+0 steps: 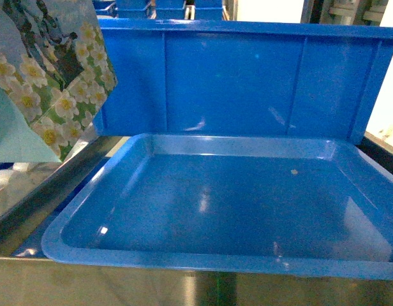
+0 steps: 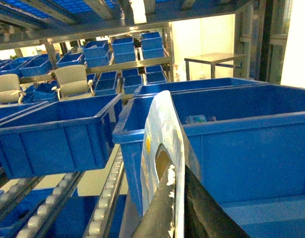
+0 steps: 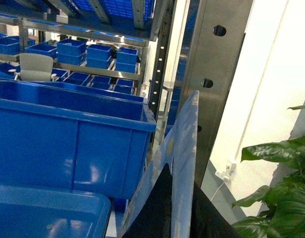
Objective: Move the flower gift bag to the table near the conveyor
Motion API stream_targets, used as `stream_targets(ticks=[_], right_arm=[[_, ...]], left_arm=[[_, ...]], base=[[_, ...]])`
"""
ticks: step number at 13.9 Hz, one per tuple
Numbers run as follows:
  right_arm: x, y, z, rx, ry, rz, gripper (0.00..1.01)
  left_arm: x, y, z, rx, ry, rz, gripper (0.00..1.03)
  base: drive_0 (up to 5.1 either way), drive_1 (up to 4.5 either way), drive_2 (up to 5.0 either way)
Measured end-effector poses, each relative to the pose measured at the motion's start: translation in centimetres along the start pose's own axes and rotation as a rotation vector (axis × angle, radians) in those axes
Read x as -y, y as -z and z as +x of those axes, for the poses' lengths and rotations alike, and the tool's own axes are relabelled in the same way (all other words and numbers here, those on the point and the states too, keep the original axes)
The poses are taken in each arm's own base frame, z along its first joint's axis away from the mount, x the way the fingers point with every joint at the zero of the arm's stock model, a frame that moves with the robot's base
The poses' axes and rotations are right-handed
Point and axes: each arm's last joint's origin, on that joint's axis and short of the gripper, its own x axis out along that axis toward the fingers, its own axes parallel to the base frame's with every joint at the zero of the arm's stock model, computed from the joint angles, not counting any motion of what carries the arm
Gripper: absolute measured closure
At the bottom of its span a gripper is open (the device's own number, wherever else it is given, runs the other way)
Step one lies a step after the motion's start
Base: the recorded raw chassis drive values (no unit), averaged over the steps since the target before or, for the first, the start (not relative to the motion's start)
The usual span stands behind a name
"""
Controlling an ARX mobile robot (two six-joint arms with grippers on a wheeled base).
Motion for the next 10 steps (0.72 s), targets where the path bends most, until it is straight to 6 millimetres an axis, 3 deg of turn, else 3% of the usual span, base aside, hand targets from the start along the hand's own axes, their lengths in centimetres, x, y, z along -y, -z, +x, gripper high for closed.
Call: stream_targets(ticks=[10], right_arm=[[-0.01,0.12,-0.02,-0.005,0.002,-0.001,0.98]], left_arm=[[0.10,0.01,-0.01,0.000,0.005,0.000,1.01]], base=[[0.0,0.00,0.0]])
